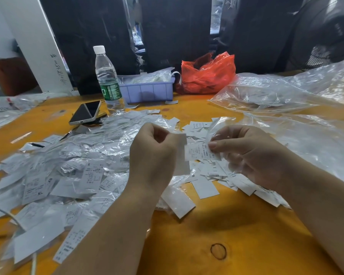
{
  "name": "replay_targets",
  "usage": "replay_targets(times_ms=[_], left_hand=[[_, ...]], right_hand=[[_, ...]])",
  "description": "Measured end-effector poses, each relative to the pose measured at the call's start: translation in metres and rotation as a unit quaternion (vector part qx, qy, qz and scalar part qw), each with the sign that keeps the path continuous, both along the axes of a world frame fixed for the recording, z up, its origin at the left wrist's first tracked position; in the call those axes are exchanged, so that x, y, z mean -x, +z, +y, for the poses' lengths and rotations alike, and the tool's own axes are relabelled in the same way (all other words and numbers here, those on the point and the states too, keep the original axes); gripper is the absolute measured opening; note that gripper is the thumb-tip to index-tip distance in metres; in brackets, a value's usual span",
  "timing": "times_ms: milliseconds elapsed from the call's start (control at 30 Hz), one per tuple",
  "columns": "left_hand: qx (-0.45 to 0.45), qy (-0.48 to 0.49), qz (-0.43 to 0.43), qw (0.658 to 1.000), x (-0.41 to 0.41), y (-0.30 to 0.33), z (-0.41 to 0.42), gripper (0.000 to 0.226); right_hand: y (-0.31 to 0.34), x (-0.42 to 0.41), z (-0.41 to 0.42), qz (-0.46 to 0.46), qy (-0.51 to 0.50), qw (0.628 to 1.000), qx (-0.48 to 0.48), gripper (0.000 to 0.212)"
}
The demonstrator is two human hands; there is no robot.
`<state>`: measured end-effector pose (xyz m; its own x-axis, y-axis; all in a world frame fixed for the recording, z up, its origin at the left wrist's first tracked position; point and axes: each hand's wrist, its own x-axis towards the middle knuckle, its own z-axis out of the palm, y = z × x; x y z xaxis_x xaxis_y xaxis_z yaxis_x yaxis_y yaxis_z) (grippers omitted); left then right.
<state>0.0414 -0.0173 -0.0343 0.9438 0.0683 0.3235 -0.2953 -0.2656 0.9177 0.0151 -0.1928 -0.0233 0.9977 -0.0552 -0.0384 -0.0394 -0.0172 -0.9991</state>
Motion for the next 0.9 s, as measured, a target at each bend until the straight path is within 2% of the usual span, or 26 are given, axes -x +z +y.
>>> replay_targets(times_ms=[133,200,267,367,467,600,700,900], left_hand=[[-0.162,-0.001,-0.044,0.986,-0.005,-0.004,0.000,0.021],[-0.199,-0.018,-0.033,0.979,-0.006,-0.005,0.000,0.027],[-0.184,-0.073,-0.005,0.980,-0.005,-0.005,-0.002,0.032],[-0.093,-0.172,0.049,0.979,-0.001,-0.003,-0.006,0.039],[-0.042,-0.244,0.126,0.961,0.000,0.000,-0.008,0.053],[-0.057,-0.260,0.103,0.959,0.001,-0.002,-0.007,0.040],[-0.074,-0.270,0.086,0.956,0.003,-0.004,-0.007,0.028],[-0.044,-0.243,0.076,0.966,0.006,-0.002,-0.009,0.026]], right_hand=[[0.001,0.002,0.001,-0.018,0.036,0.999,0.010,0.011],[0.001,0.002,0.001,-0.025,0.049,0.998,-0.002,0.011],[0.001,0.002,0.001,-0.031,0.050,0.998,-0.006,0.013],[0.000,0.001,0.000,-0.038,0.042,0.998,0.015,0.021],[-0.002,0.001,0.000,-0.053,0.035,0.998,0.029,0.027],[-0.003,0.001,0.001,-0.058,0.035,0.997,0.039,0.036],[-0.002,0.002,0.003,-0.048,0.023,0.998,0.031,0.030],[0.001,0.001,0.000,-0.021,-0.032,0.999,-0.017,0.021]])
